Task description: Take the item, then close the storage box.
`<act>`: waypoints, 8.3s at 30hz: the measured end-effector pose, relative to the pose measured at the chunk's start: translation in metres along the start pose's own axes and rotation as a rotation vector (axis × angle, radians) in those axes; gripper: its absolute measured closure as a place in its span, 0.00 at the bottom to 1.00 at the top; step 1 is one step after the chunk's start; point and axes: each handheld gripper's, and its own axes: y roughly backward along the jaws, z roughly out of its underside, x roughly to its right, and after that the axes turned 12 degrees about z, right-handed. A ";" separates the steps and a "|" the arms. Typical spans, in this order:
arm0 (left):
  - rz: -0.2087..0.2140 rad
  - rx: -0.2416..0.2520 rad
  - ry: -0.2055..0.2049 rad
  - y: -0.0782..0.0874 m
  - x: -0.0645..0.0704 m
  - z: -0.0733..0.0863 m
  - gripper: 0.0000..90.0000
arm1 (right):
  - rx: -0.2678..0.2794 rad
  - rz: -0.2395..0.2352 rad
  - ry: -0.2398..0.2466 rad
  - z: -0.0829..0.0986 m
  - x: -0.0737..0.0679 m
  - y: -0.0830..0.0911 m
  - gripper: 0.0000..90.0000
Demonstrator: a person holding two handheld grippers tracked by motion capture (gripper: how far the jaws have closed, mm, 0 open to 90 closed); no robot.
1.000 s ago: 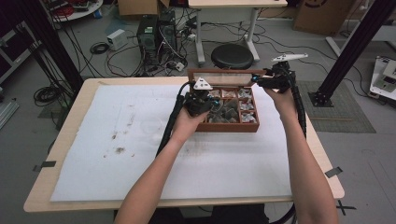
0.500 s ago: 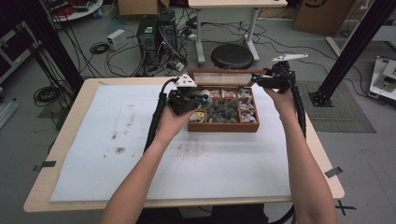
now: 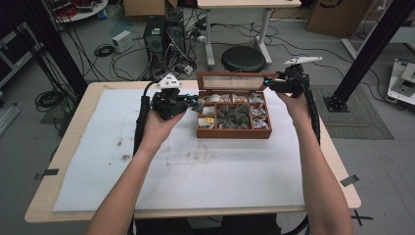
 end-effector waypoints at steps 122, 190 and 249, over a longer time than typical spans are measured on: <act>-0.136 -0.022 0.133 0.074 -0.015 0.106 0.80 | -0.013 0.019 0.013 -0.004 -0.002 -0.001 0.46; -0.022 0.185 0.005 0.090 0.011 0.062 0.27 | -0.021 0.022 0.008 -0.001 -0.004 0.001 0.46; -0.018 0.193 0.008 0.096 0.014 0.067 0.27 | -0.066 0.051 -0.036 0.070 -0.032 0.013 0.43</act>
